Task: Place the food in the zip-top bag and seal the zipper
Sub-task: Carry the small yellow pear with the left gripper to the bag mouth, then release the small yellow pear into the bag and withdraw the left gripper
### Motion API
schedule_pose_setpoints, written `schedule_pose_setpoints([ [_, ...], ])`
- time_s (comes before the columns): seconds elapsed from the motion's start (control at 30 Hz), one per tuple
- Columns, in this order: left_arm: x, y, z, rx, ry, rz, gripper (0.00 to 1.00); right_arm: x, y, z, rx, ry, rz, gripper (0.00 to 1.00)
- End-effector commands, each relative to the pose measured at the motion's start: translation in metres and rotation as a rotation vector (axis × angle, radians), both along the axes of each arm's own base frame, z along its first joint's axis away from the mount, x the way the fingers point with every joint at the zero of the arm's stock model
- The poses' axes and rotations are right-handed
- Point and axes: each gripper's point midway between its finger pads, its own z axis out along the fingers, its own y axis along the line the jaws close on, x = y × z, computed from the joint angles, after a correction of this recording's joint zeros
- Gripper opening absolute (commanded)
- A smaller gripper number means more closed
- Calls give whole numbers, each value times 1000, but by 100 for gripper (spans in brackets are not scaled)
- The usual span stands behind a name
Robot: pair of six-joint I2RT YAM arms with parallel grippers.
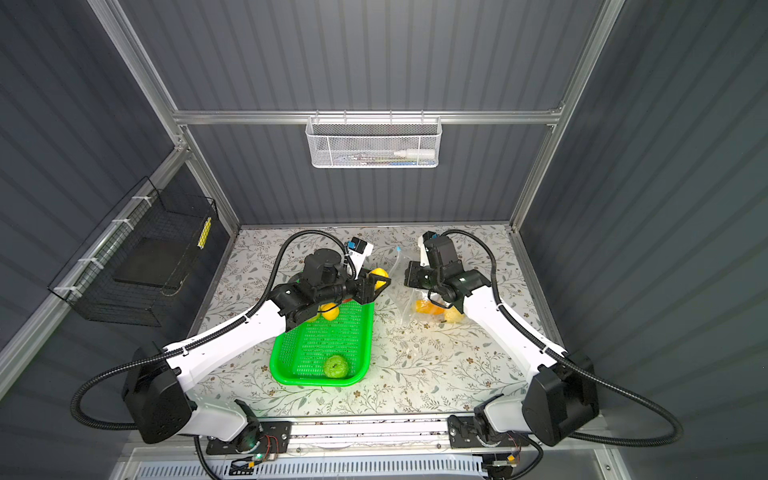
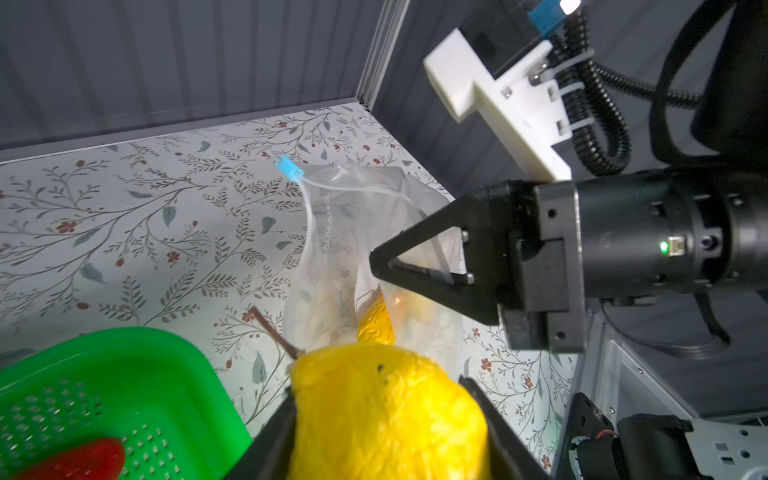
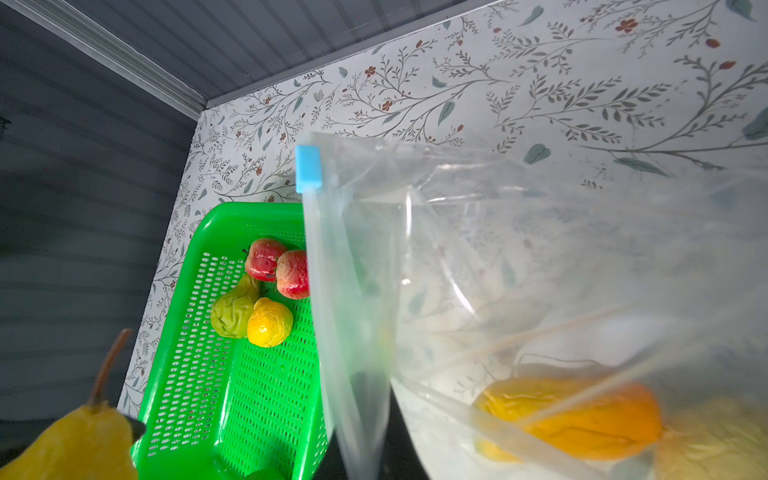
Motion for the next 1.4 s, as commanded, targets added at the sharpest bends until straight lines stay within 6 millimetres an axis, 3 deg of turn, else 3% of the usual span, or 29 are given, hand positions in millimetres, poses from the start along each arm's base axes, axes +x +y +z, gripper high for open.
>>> schedule_pose_setpoints([
  [0.0, 5, -17, 3, -60, 6, -48, 56, 0, 0, 7, 16, -14, -1, 9],
  [0.63, 31, -53, -66, -10, 173, -39, 57, -5, 2, 11, 48, -43, 21, 9],
  [1.0, 48, -45, -95, 127, 217, 82, 62, -5, 2, 7, 46, -38, 20, 9],
  [1.37, 45, -47, -106, 185, 232, 86, 71, -5, 2, 3, 44, -27, 18, 9],
])
